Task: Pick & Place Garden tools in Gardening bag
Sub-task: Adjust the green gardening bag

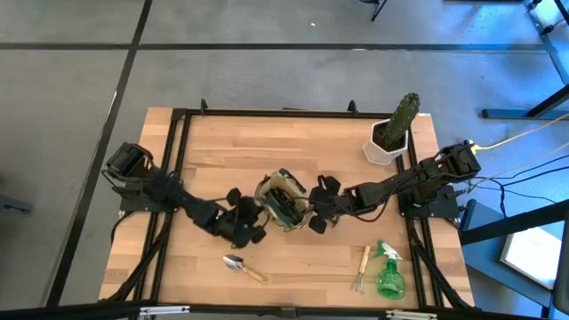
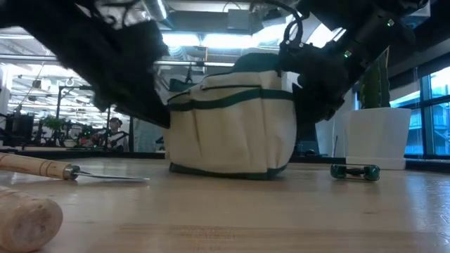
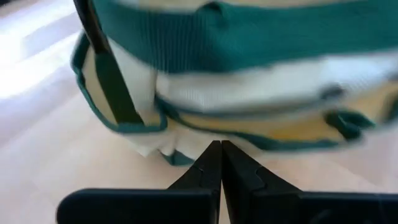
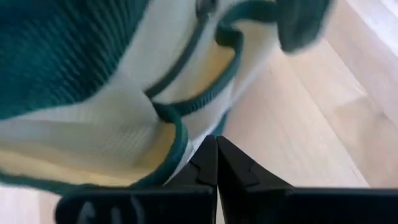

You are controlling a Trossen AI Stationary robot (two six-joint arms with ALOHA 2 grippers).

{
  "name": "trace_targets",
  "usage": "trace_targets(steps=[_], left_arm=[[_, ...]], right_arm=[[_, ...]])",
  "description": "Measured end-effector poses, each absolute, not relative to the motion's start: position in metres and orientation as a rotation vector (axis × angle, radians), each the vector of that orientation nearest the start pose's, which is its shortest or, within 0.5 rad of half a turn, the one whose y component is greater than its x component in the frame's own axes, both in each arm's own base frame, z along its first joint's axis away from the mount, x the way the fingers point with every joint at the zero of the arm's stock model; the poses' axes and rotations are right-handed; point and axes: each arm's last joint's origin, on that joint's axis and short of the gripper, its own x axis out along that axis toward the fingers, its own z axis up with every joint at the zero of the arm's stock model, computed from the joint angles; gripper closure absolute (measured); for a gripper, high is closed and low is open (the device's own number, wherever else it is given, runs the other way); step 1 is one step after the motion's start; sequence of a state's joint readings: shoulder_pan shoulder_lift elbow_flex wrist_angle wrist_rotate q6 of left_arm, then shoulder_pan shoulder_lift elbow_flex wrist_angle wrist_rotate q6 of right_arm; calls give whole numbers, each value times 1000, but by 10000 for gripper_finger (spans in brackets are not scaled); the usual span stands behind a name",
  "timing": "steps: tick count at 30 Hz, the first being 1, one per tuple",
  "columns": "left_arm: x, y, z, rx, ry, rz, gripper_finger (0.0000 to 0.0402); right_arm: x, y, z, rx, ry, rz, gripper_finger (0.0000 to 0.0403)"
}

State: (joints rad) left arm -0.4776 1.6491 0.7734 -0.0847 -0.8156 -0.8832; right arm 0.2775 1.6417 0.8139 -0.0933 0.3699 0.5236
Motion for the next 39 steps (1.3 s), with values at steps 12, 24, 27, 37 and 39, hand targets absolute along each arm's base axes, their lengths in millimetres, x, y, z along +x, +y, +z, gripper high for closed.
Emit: trace_targets(steps=[12,24,27,37,39], left_arm=[[245,-126,126,-316,456,669,400],[241,-126,118,-394,352,507,400],[240,-127,118,-390,338,511,400],[251,-115,123,-340,306,523,400],[254,-110,123,-335,317,524,400]], right_arm=[[294,76,149,222,853,-319,403],[289,92,149,226,856,-276,403],[288,96,149,232,855,-267,403],[287,110,152,259,816,-223,403],[286,112,152,260,812,-215,403]])
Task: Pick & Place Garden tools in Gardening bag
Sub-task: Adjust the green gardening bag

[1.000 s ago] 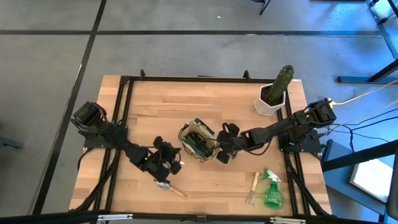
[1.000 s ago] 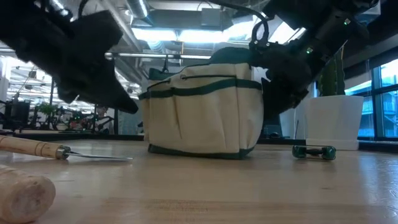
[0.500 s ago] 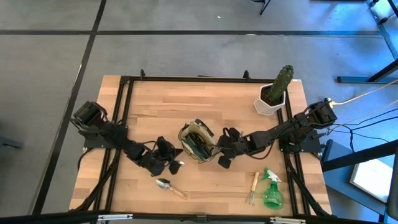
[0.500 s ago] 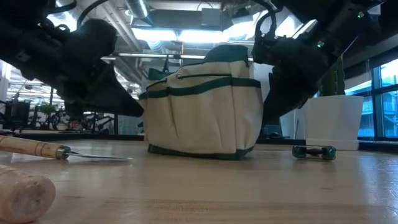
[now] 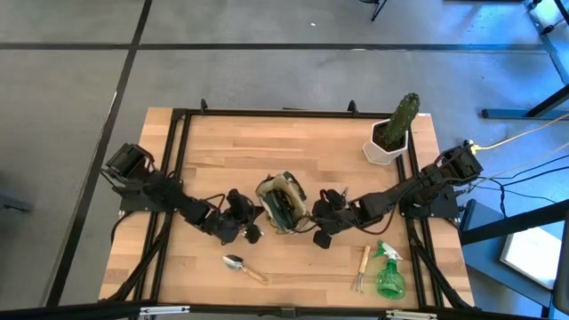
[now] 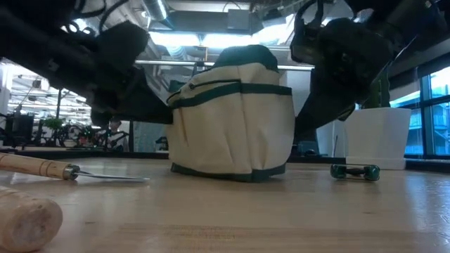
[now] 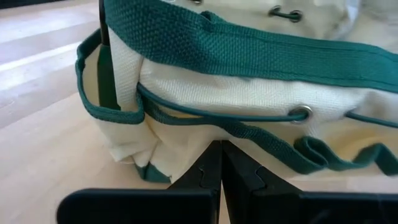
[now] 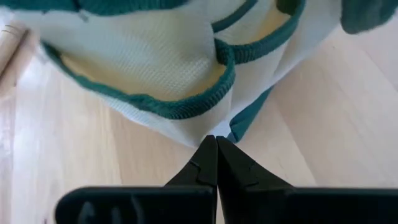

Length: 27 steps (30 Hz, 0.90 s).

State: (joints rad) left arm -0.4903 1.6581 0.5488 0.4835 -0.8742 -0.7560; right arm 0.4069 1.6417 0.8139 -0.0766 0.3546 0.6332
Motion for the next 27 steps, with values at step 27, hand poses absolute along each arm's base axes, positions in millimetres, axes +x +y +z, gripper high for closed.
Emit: trace_targets(steps=[27], left_arm=[[272,-72,126,-258,352,538,400]], right_arm=[[286,126,157,294,755,-168,403]])
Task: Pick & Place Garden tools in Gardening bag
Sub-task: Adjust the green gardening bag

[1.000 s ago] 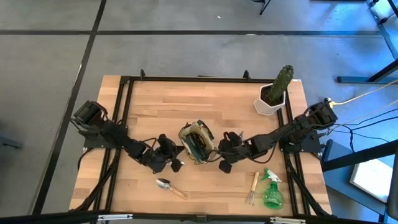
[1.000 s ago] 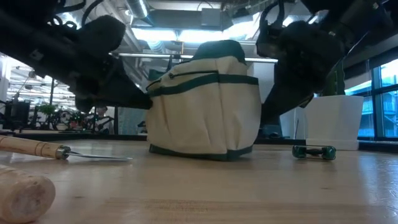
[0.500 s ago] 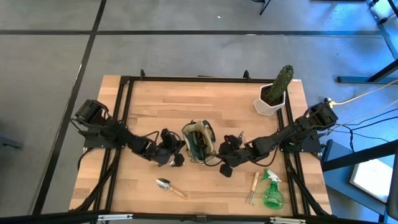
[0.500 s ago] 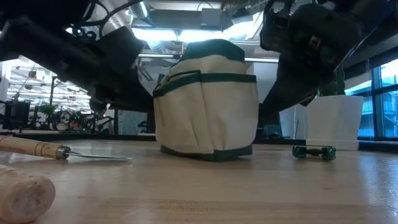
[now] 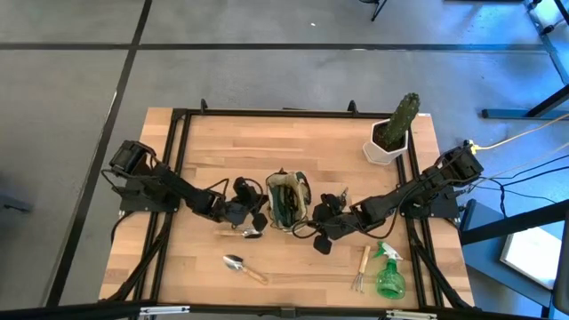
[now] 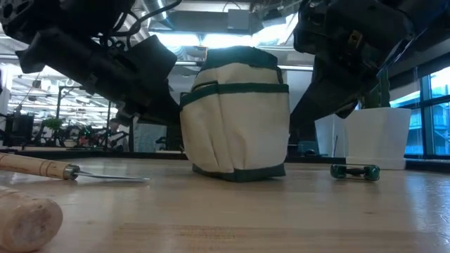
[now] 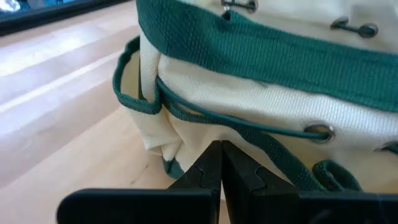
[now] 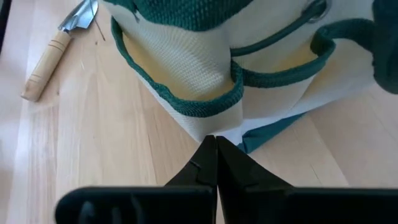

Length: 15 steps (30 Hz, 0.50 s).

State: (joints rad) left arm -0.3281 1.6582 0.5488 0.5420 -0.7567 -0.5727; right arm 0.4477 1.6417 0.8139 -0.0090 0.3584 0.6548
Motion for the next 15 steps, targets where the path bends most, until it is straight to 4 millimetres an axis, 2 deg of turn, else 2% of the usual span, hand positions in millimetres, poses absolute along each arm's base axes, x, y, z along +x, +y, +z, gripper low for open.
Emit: trace_targets(steps=[6,15], left_arm=[[275,-65,131,-244,344,530,400],[275,-53,151,-216,295,526,400]], right_arm=[[287,127,158,303,739,-162,403],[288,128,160,304,713,-151,403]])
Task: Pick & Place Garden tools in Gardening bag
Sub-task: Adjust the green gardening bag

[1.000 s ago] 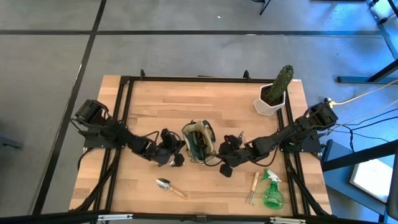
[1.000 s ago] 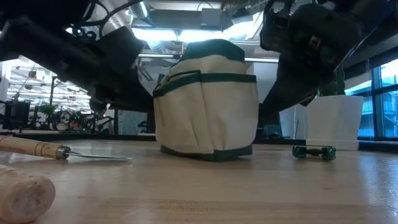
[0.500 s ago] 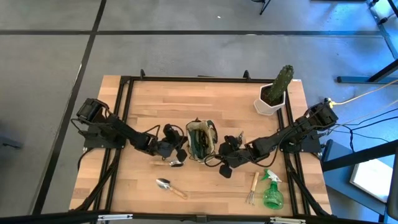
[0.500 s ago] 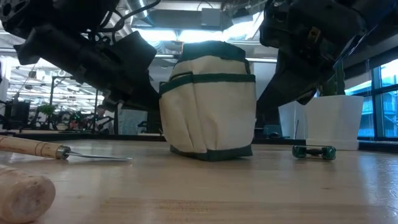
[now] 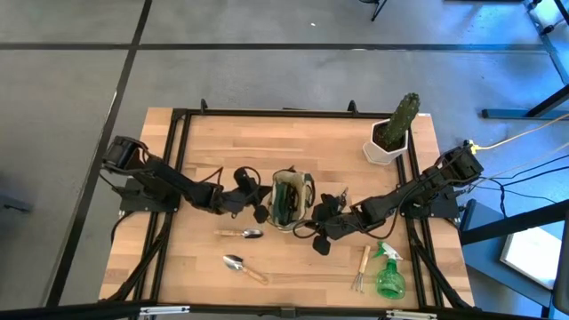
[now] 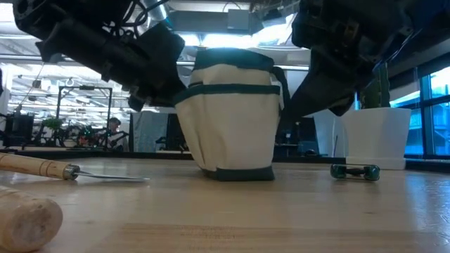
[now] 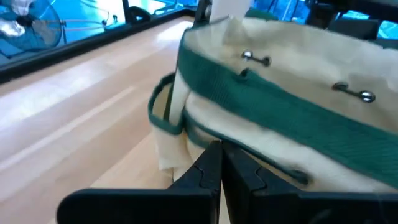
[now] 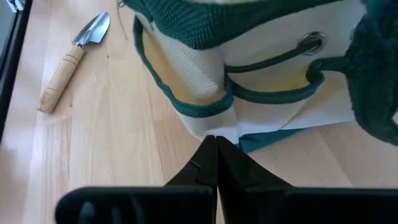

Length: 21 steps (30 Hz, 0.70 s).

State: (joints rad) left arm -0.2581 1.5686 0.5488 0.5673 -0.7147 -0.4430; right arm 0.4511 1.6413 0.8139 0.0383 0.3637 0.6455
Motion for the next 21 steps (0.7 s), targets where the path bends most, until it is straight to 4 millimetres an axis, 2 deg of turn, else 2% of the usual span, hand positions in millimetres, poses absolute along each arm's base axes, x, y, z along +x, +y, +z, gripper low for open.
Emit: trace_targets(steps=[12,16,21], left_arm=[[269,-62,156,-175,279,559,400],[265,-62,163,-164,268,592,399],[258,-64,182,-171,210,586,398]], right_arm=[[282,136,157,294,747,-142,403],[280,140,157,311,749,-137,403],[279,142,160,347,751,-109,403]])
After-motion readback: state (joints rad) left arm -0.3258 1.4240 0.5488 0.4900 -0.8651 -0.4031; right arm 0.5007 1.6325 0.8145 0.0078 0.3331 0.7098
